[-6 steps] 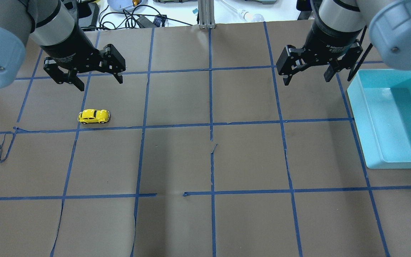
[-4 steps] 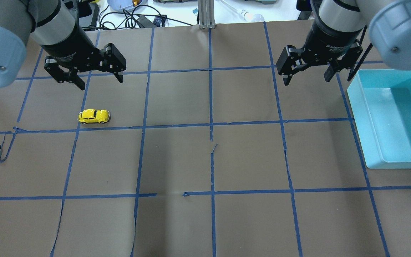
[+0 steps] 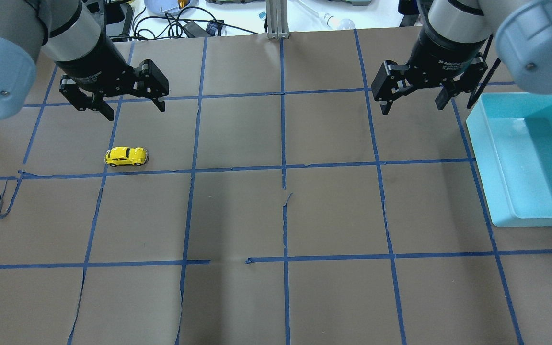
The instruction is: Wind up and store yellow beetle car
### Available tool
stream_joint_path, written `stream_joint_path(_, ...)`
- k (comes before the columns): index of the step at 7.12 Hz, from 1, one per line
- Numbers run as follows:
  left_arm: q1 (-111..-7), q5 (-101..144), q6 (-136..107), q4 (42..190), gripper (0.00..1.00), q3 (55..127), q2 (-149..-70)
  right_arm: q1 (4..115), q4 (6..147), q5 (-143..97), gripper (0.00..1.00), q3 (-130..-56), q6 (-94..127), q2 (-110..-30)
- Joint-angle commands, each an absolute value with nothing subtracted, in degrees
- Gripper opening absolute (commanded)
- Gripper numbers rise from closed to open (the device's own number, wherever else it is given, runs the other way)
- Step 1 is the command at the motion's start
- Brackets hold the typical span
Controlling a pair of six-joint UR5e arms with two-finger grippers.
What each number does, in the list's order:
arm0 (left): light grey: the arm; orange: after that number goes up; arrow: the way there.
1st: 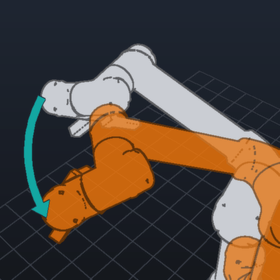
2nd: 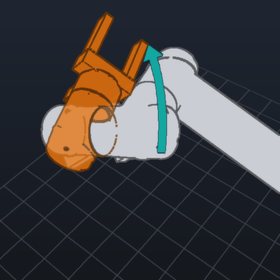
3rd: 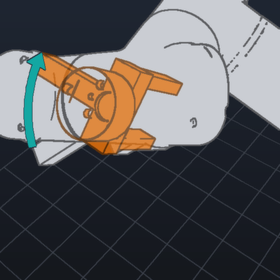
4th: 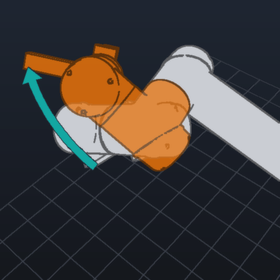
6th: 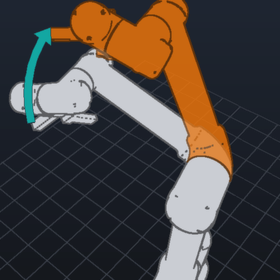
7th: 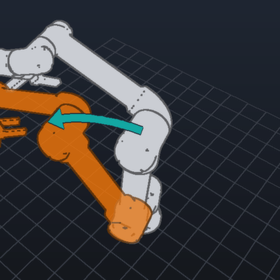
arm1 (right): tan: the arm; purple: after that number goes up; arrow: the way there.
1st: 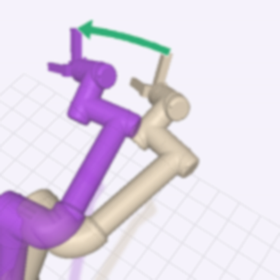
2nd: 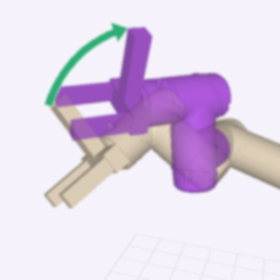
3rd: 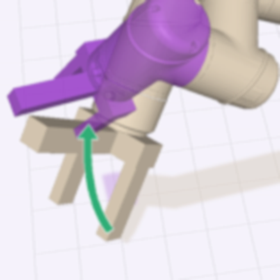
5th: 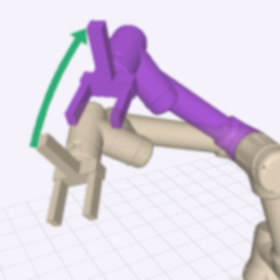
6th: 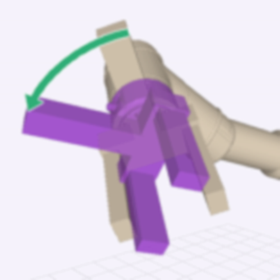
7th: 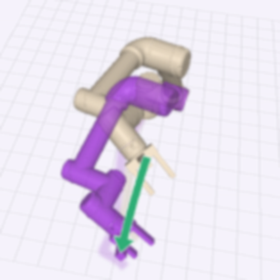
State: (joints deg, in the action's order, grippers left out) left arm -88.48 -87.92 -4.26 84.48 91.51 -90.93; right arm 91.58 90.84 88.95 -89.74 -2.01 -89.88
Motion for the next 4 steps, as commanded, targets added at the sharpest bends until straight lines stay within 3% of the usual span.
stream_joint_path(1, -88.2, -88.2, 0.4, 84.8, 1.00, 91.8, -90.2, 91.6, 90.6, 88.9, 1.00, -89.7, -2.0, -90.2)
stream_joint_path(4, -88.2, -88.2, 1.3, 84.7, 1.00, 92.4, -90.3, 91.6, 90.4, 89.5, 1.00, -89.8, -2.0, -90.2)
